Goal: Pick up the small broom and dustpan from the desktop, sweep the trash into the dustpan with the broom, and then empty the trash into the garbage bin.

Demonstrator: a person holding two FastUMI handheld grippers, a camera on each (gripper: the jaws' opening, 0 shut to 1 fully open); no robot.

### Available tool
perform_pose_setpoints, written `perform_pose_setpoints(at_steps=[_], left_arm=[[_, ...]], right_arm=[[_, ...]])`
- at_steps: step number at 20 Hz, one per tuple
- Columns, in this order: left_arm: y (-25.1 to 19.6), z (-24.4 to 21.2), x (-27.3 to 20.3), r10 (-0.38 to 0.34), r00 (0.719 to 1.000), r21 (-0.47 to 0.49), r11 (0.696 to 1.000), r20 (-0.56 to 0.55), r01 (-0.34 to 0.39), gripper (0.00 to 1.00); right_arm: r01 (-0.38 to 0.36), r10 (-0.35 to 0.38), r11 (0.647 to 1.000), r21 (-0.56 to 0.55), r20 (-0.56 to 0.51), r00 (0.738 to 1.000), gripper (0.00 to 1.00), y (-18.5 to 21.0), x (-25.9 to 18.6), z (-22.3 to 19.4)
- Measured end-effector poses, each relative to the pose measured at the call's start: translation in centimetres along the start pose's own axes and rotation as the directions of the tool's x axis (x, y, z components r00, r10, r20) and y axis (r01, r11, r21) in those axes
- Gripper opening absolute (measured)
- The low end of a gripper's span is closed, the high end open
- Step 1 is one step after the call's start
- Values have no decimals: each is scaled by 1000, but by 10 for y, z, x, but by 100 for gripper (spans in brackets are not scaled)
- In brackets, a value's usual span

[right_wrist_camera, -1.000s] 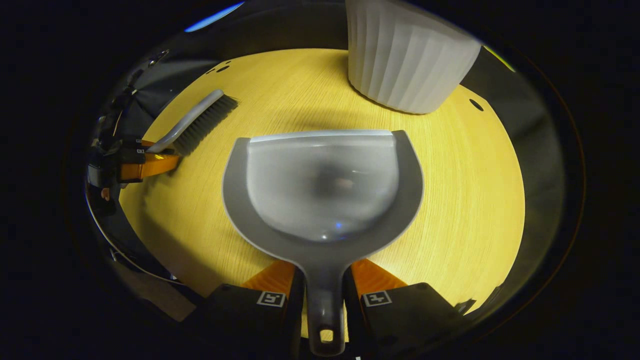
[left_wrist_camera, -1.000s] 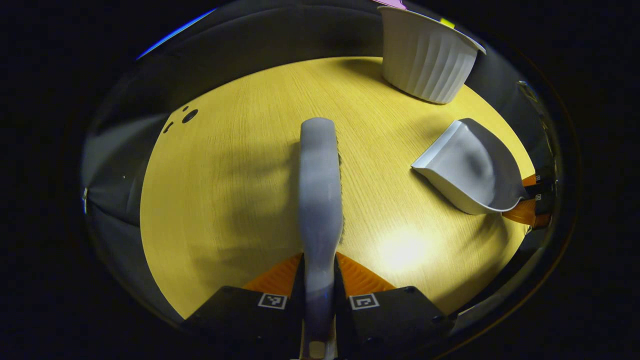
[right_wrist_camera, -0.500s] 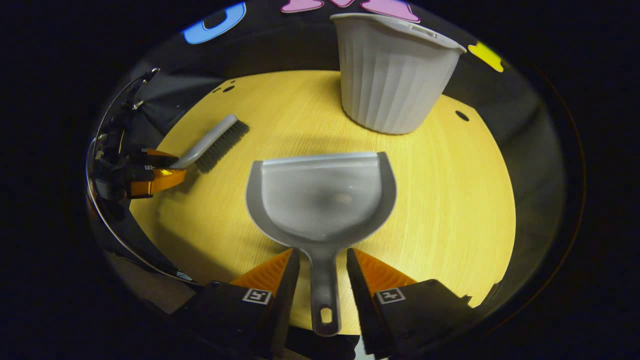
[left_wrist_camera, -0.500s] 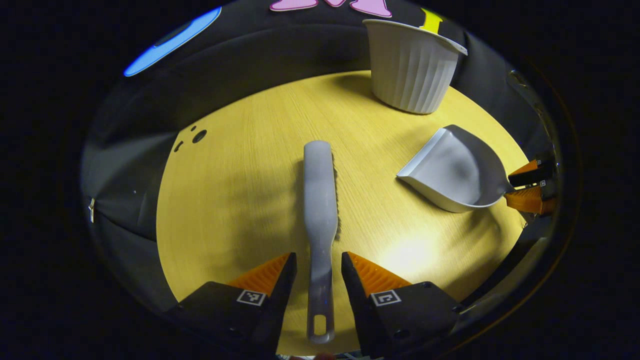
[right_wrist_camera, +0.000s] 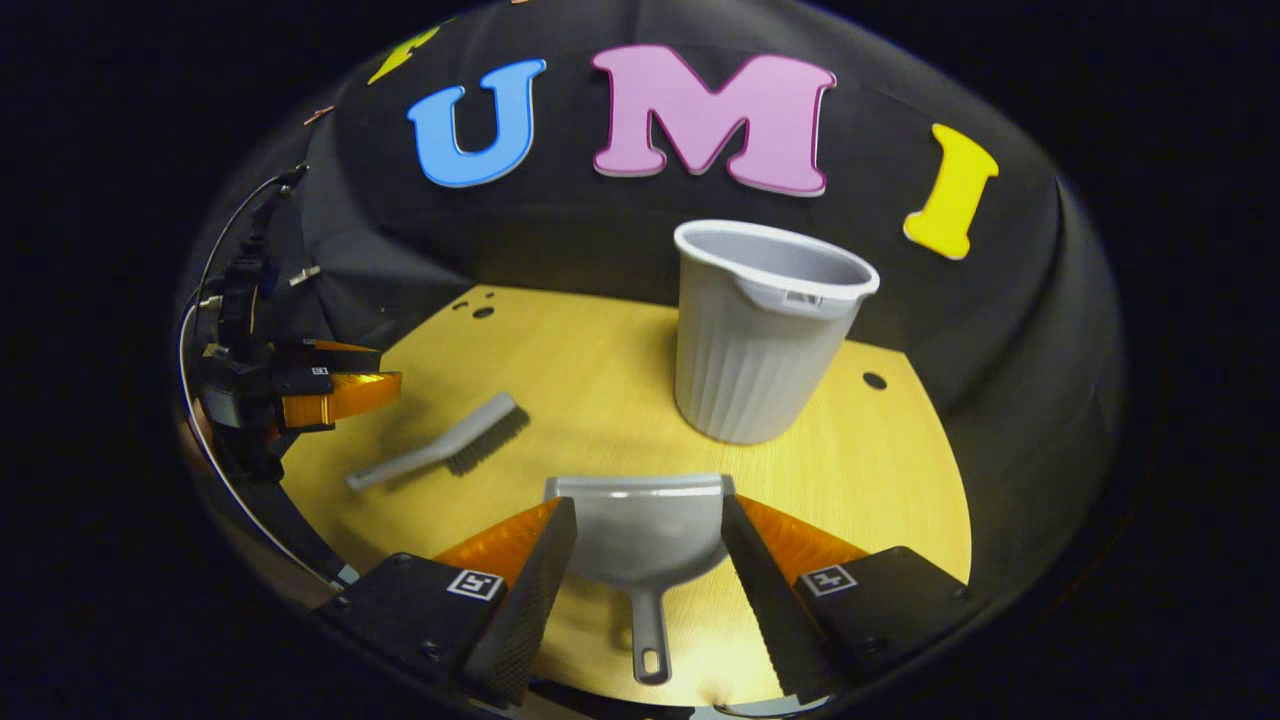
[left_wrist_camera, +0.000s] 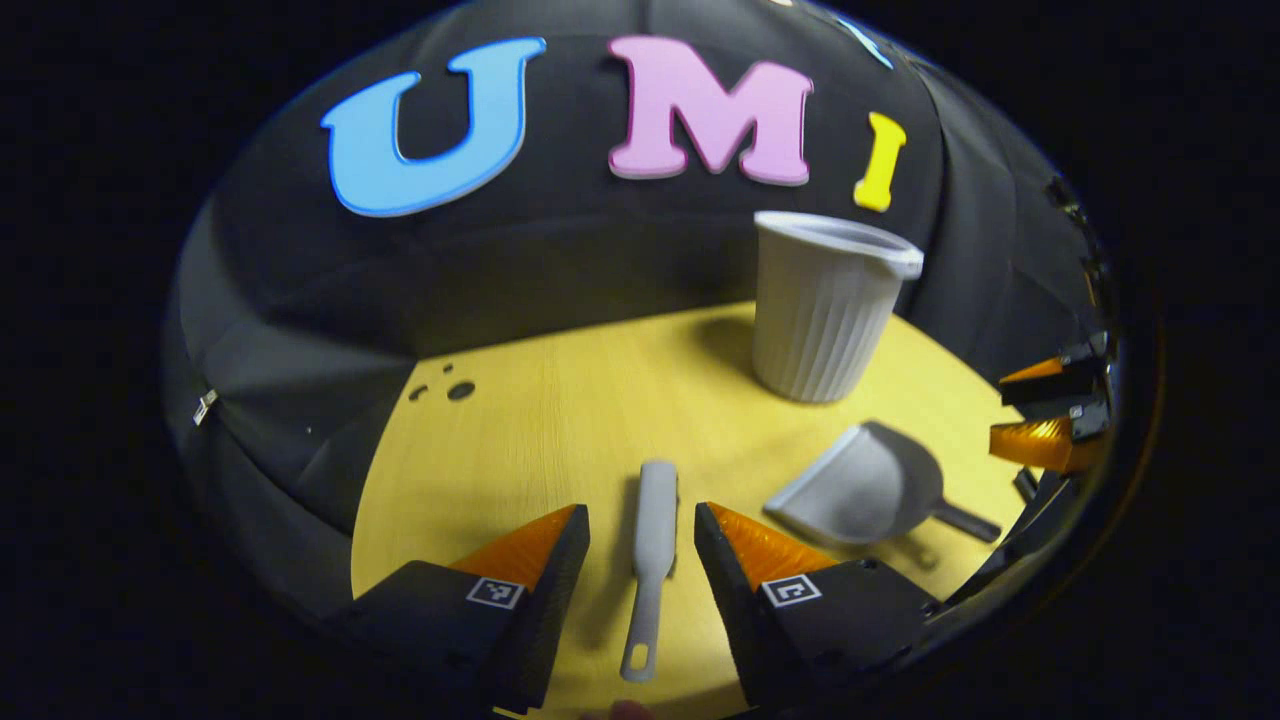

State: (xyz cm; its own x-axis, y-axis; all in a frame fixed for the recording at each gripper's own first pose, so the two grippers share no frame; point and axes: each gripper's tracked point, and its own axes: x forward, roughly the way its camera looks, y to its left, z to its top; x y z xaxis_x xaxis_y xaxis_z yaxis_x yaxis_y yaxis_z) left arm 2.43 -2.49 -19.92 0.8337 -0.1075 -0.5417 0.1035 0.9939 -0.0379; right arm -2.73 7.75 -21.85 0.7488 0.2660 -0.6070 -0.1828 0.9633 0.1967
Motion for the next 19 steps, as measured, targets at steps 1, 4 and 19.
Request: perform_pose_setpoints(at_steps=[1,4,19], left_arm=[[0,20,-7,4,999,-9,1000,53,-4,71],[0,72,-24,17,980,13,1000,198,-20,73],[-21,119,-65,-22,930,56,998,368,1,92]], right_arm=[[8,-8,1000,-5,43,999,90,1,-3,16],[43,-37,999,-32,175,984,93,2,-14,61],[82,-92,996,42,350,932,98,4,-38,126]])
